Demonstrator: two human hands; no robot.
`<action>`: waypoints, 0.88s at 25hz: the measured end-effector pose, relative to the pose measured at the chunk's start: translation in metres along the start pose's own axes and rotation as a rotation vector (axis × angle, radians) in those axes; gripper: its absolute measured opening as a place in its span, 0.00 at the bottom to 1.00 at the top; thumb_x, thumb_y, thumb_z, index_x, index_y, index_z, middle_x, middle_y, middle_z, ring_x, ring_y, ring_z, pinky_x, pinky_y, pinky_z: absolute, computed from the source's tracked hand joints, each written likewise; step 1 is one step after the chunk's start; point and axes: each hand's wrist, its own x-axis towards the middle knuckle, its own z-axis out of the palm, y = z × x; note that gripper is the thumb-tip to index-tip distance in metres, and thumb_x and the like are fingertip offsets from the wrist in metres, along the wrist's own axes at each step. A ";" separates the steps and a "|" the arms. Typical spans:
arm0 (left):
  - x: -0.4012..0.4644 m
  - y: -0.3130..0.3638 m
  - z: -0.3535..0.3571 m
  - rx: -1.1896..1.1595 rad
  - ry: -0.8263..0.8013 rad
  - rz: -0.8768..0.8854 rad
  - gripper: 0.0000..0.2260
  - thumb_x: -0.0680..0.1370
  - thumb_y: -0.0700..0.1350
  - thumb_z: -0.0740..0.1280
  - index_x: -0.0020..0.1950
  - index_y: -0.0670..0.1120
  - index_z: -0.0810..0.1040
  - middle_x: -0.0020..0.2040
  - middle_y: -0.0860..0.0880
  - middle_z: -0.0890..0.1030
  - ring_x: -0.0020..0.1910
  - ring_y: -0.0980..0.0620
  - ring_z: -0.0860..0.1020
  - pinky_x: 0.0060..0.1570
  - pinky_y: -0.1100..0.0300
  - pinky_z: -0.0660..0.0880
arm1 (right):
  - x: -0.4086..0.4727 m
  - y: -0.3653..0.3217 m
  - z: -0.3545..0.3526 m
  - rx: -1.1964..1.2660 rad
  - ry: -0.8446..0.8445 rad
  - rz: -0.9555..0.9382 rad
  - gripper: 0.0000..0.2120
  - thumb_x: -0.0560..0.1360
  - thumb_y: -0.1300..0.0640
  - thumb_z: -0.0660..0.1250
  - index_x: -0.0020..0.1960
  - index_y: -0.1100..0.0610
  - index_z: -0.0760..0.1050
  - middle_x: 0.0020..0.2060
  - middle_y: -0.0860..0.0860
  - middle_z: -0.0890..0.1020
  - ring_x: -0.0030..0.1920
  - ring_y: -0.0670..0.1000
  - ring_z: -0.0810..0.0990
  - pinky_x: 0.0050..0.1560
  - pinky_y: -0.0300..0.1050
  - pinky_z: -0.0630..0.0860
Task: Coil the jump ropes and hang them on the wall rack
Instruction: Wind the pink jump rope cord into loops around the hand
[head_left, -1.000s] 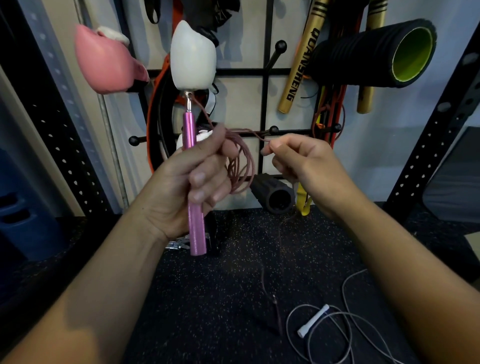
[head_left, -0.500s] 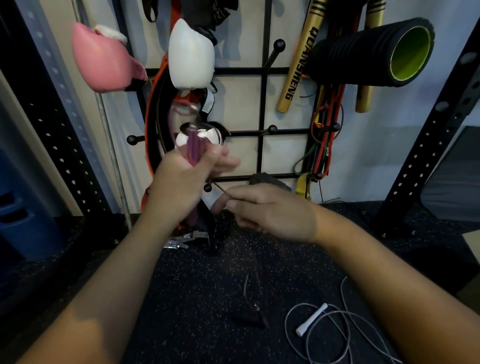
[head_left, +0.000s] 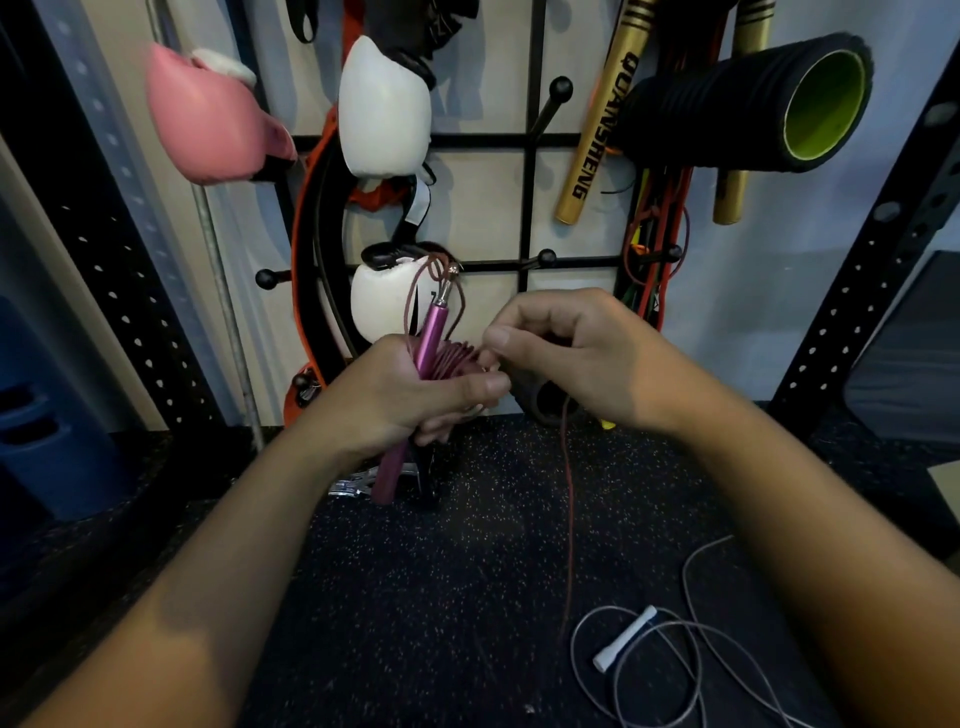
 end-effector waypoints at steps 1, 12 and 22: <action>0.000 -0.001 -0.001 -0.034 0.011 -0.004 0.21 0.75 0.53 0.71 0.41 0.32 0.80 0.21 0.51 0.70 0.22 0.53 0.70 0.34 0.57 0.75 | -0.001 0.000 -0.003 0.050 -0.062 0.002 0.09 0.83 0.56 0.66 0.52 0.58 0.83 0.31 0.42 0.82 0.32 0.39 0.77 0.36 0.32 0.73; -0.002 0.008 -0.006 -0.250 0.018 -0.010 0.16 0.78 0.53 0.65 0.38 0.43 0.81 0.18 0.53 0.65 0.17 0.55 0.65 0.27 0.61 0.71 | 0.002 -0.002 -0.007 0.035 0.152 0.121 0.18 0.77 0.46 0.72 0.39 0.61 0.80 0.30 0.59 0.78 0.27 0.48 0.72 0.27 0.35 0.71; -0.006 0.016 -0.005 -0.386 0.027 0.003 0.16 0.79 0.51 0.66 0.36 0.44 0.82 0.18 0.53 0.69 0.16 0.56 0.68 0.26 0.63 0.72 | 0.005 0.007 -0.003 -0.047 0.391 0.140 0.21 0.75 0.38 0.72 0.36 0.55 0.81 0.23 0.51 0.73 0.24 0.50 0.66 0.26 0.39 0.66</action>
